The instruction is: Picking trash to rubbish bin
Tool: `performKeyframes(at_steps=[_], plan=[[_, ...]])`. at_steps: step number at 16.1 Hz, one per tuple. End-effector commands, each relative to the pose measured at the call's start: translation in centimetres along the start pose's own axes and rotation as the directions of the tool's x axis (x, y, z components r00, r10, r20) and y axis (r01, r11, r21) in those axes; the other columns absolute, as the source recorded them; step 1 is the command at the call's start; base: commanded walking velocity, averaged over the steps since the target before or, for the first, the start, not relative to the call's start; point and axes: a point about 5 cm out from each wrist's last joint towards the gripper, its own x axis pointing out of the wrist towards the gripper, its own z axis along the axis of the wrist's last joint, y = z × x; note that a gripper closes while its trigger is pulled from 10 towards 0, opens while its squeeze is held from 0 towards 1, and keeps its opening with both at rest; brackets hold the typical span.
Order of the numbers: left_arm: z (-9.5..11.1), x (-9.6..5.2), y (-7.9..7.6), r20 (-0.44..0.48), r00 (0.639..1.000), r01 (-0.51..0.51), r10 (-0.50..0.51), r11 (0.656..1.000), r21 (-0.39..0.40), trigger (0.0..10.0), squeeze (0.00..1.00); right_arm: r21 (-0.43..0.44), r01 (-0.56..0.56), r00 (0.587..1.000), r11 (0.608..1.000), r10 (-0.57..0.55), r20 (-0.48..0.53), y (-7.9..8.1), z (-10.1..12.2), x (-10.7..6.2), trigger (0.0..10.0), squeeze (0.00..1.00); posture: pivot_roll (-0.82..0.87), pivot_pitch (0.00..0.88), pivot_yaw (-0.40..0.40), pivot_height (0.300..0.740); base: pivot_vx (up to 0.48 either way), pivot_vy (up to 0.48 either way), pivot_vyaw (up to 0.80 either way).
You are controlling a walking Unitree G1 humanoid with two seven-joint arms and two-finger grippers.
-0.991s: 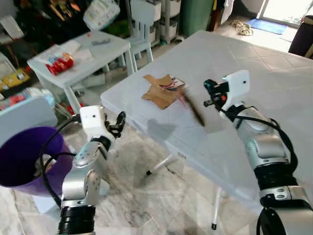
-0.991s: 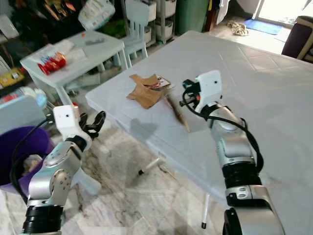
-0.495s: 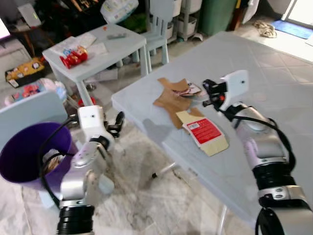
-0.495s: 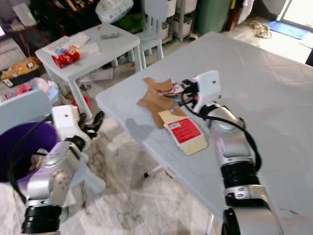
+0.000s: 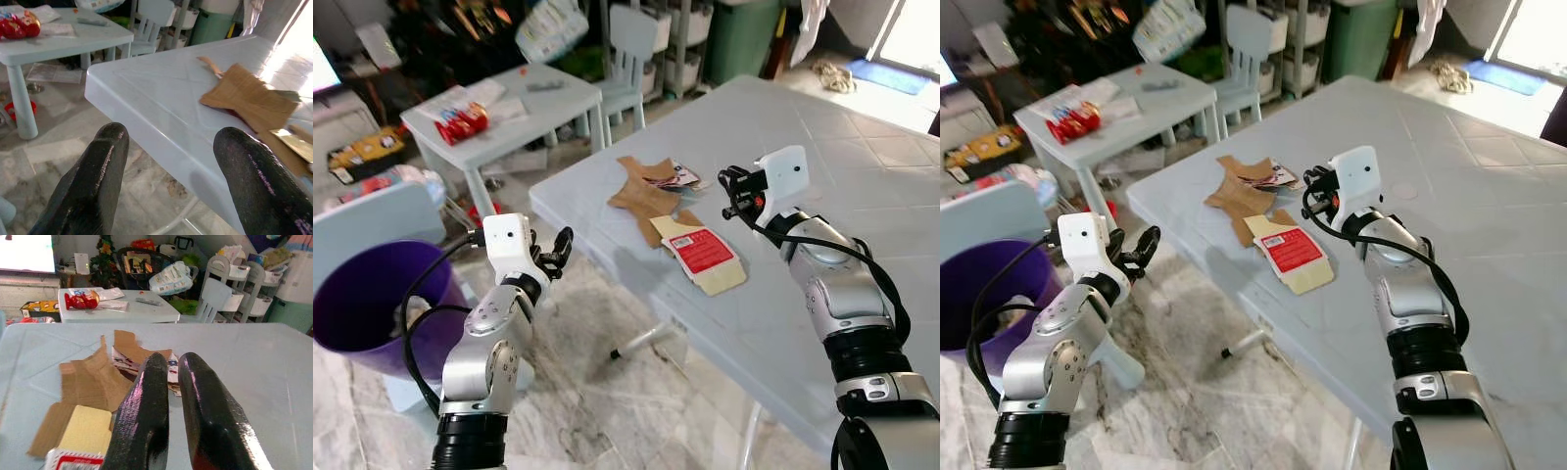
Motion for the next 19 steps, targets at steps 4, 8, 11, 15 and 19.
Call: performKeyframes(at_steps=[4,8,11,15,19], plan=[[-0.1,0.0,-0.7,-0.016,0.999,0.029,-0.029,1.000,-0.011,10.0,0.00,-0.027,-0.087,0.993,0.996,0.084,-0.088,-0.1,-0.5,-0.3,10.0,1.00,0.05,0.055,0.019,0.740,0.000,0.000,0.00],[0.1,0.1,-0.6,-0.015,0.999,0.029,-0.030,0.999,-0.030,10.0,0.00,-0.025,-0.097,0.990,0.995,0.093,-0.110,-0.1,-0.7,-0.3,10.0,1.00,0.05,0.054,0.016,0.740,0.000,0.000,0.00],[-0.2,-0.1,-0.5,-0.033,0.999,0.028,-0.029,0.999,-0.039,10.0,0.00,-0.001,-0.192,0.968,0.981,0.189,-0.166,0.5,-1.2,-0.6,10.0,1.00,0.05,0.057,0.014,0.740,0.000,0.000,0.00],[-1.6,-1.4,-1.5,-0.133,0.979,0.150,-0.156,0.987,-0.056,10.0,0.00,0.010,-0.296,0.913,0.955,0.286,-0.292,0.4,-2.4,-1.5,10.0,1.00,0.06,0.058,0.013,0.740,0.000,0.000,0.00],[-2.2,-1.9,-3.0,-0.165,0.957,0.230,-0.240,0.970,-0.079,10.0,0.00,0.002,-0.267,0.908,0.964,0.252,-0.333,-0.8,-2.8,-1.9,10.0,1.00,0.06,0.066,0.014,0.740,0.000,0.000,0.00]])
